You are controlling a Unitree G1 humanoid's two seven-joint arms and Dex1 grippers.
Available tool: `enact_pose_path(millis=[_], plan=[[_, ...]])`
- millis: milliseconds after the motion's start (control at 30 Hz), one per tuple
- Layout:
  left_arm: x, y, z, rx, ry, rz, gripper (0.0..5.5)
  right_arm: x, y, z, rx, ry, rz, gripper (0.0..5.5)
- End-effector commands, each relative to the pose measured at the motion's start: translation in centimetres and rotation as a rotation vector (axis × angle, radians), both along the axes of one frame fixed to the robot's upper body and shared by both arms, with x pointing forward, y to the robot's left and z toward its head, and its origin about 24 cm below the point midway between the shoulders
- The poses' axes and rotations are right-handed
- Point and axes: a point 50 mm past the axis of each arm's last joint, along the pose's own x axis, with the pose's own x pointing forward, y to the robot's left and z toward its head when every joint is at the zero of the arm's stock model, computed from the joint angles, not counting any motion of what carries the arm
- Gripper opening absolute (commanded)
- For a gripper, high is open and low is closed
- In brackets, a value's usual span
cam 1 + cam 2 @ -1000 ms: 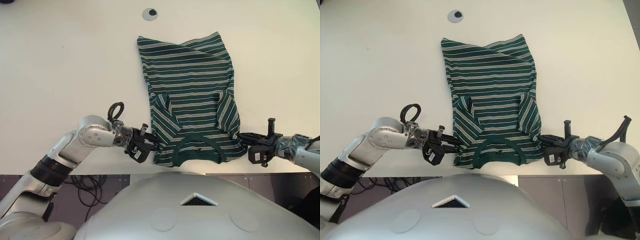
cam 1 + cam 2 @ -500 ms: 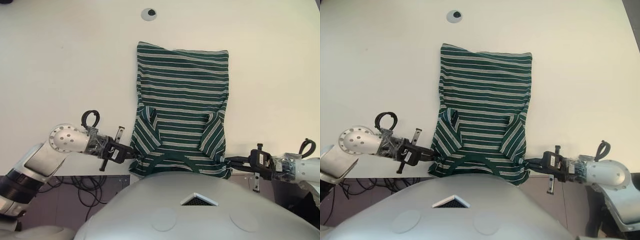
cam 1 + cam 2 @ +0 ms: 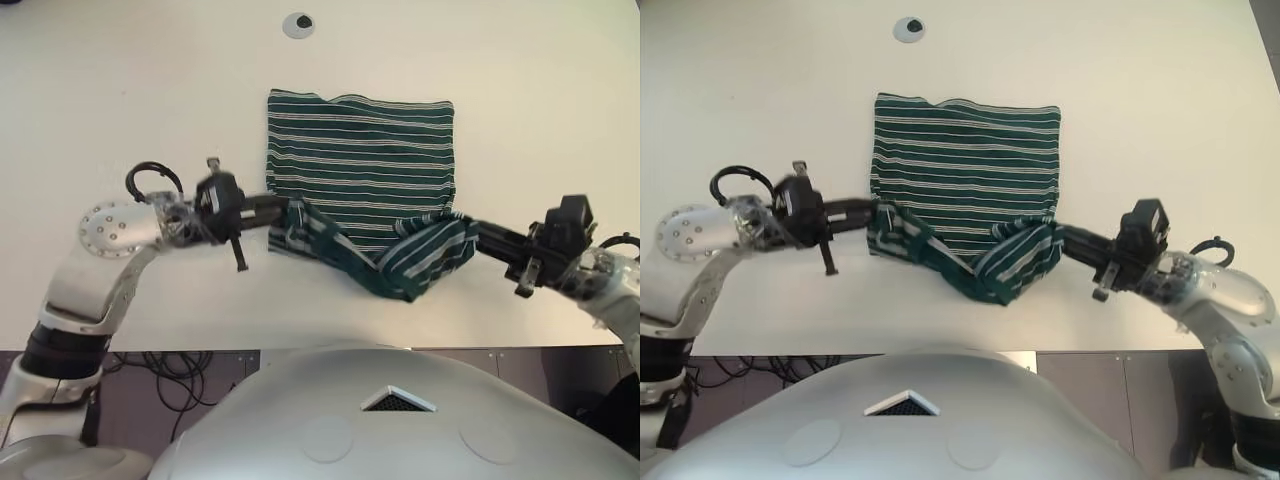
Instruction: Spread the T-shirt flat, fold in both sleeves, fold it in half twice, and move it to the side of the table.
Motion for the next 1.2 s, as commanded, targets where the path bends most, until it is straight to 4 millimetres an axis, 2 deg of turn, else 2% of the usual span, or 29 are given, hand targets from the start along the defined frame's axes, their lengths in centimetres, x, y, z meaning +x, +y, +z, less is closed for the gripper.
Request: enact_pose_path(millis=[33, 267, 467, 500, 567, 667, 767, 933, 1067, 1200], plan=[[2.7, 0.0, 0.6, -0.095, 0.036, 0.139, 0.02, 3.5, -0.6, 0.5, 0.046, -0.038, -0.175, 0.00], [8.1, -1.9, -0.1, -0.186, 0.163, 0.307, 0.02, 7.9, 0.4, -1.1, 0.095, 0.060, -0.306, 0.00], [11.5, -3.4, -1.4, -0.233, 0.240, 0.385, 0.02, 10.8, 0.5, -3.3, 0.102, 0.184, -0.389, 0.00], [12.0, -3.6, -1.6, -0.240, 0.252, 0.403, 0.32, 11.3, 0.4, -3.7, 0.110, 0.202, -0.411, 0.30], [13.0, -3.7, -2.6, -0.235, 0.281, 0.463, 0.59, 12.2, 0.3, -4.6, 0.120, 0.243, -0.435, 0.60], [13.9, -2.8, -4.6, -0.160, 0.314, 0.575, 0.98, 12.9, 0.4, -5.6, 0.128, 0.291, -0.453, 1.04], [14.3, -1.7, -5.6, -0.105, 0.310, 0.655, 1.39, 13.3, 0.0, -6.2, 0.137, 0.319, -0.490, 1.50], [14.6, 0.5, -6.4, -0.078, 0.280, 0.793, 1.44, 13.8, -1.9, -7.5, 0.162, 0.420, -0.637, 1.56], [14.7, 1.6, -6.3, -0.106, 0.243, 0.838, 1.44, 13.6, -2.5, -7.8, 0.181, 0.457, -0.669, 1.56], [15.3, 1.5, -3.8, -0.319, 0.094, 0.801, 1.44, 13.4, -2.8, -7.0, 0.198, 0.401, -0.659, 1.56]])
